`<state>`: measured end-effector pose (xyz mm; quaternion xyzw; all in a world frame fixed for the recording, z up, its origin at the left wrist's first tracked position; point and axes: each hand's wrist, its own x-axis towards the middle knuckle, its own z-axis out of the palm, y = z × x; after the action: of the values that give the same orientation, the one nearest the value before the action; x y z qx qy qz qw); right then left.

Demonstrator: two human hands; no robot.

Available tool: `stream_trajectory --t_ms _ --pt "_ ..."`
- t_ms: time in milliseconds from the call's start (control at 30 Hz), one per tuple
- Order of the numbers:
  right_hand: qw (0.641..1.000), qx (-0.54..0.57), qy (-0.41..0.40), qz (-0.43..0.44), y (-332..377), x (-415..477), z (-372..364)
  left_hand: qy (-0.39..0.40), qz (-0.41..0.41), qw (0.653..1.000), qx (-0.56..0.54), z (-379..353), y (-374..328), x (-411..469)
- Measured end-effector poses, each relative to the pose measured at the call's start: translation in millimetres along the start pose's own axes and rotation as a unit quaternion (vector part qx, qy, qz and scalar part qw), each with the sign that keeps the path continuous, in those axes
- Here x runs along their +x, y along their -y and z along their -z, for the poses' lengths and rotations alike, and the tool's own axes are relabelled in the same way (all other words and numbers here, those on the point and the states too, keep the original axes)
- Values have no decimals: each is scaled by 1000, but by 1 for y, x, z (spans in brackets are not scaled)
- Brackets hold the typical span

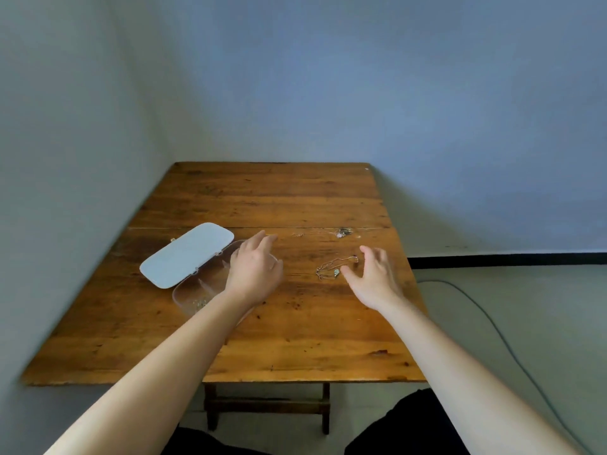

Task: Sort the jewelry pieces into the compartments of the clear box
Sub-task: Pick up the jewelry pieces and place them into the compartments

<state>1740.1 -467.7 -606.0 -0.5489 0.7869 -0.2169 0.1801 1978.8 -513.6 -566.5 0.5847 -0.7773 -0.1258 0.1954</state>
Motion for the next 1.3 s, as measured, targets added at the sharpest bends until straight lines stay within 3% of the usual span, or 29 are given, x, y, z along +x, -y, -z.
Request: stream_trajectory --t_ms 167,433,633,800,1000,1200,1300 --pt "994 -51 74 63 15 8 -26 42 -26 999 15 -20 -18 42" --pt "969 39 -138 202 9 -7 -59 126 -50 990 42 -50 -23 103" --pt "969 39 -142 200 12 -7 -56 153 -133 976 81 -74 -49 142" --pt "973 34 -140 183 14 -6 -55 228 -129 964 34 -88 -67 161" --pt "973 6 -126 191 13 -5 -55 162 -132 977 -46 -89 -56 151" --pt "968 -16 -148 200 12 -4 -58 137 -154 977 50 -81 -49 132" --pt "965 -8 -156 211 12 -5 -60 133 -116 983 59 -70 -40 127"
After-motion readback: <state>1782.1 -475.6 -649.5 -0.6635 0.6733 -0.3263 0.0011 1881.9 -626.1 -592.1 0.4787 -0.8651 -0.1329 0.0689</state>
